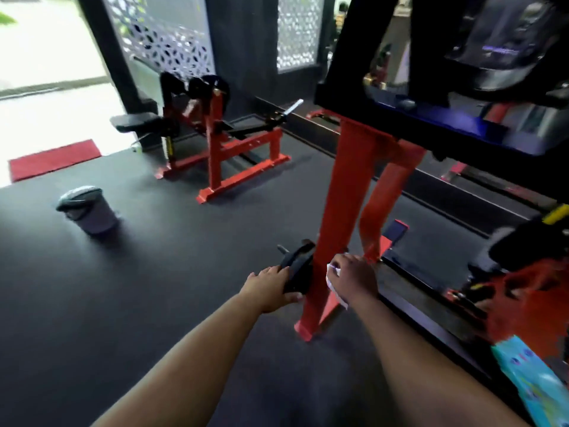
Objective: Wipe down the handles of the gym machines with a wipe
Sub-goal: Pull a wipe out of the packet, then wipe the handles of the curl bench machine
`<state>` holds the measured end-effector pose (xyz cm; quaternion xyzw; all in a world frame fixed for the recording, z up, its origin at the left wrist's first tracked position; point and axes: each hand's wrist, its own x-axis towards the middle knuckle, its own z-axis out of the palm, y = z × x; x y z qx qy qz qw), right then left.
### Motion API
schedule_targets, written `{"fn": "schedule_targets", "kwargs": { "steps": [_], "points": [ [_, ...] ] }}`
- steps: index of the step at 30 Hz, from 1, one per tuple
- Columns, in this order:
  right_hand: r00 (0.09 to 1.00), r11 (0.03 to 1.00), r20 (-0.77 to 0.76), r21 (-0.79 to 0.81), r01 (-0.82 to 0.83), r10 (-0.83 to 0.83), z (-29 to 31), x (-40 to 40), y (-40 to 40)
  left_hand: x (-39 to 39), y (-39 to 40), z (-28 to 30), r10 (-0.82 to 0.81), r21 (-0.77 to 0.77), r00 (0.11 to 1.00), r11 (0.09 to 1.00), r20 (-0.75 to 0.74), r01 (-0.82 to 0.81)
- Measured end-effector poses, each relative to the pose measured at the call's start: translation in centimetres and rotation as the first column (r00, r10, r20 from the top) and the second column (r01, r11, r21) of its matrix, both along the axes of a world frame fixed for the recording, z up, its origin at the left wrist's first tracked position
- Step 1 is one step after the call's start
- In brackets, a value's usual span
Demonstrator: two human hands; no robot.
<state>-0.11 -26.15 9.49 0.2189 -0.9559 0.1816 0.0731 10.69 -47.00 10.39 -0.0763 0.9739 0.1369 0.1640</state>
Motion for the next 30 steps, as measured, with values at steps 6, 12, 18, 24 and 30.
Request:
{"fn": "schedule_targets", "kwargs": {
  "steps": [6, 12, 18, 24, 30],
  "points": [
    [0.989, 0.99, 0.046, 0.017, -0.142, 0.141, 1.3, 0.1, -13.3, 2.5, -11.5, 1.5, 0.139, -0.006, 0.99, 0.99, 0.004, -0.139],
    [0.968, 0.972, 0.101, 0.028, -0.232, 0.228, 1.3, -3.9, -22.7, -0.2, -19.9, 1.3, 0.217, -0.012, 0.976, 0.976, 0.015, -0.217],
    [0.97, 0.974, 0.108, 0.038, -0.225, 0.22, 0.9, -12.2, -30.6, -8.7, -27.4, 1.2, 0.25, -0.01, 0.968, 0.968, 0.026, -0.25],
    [0.966, 0.974, 0.135, 0.034, -0.225, 0.219, 1.4, -21.7, -37.6, -17.8, -33.8, 2.3, 0.237, -0.029, 0.971, 0.971, 0.009, -0.237],
    [0.977, 0.983, 0.121, 0.039, -0.181, 0.175, 0.9, -30.7, -43.9, -27.2, -40.6, 1.0, 0.188, -0.023, 0.982, 0.982, 0.015, -0.187]
  ]
}}
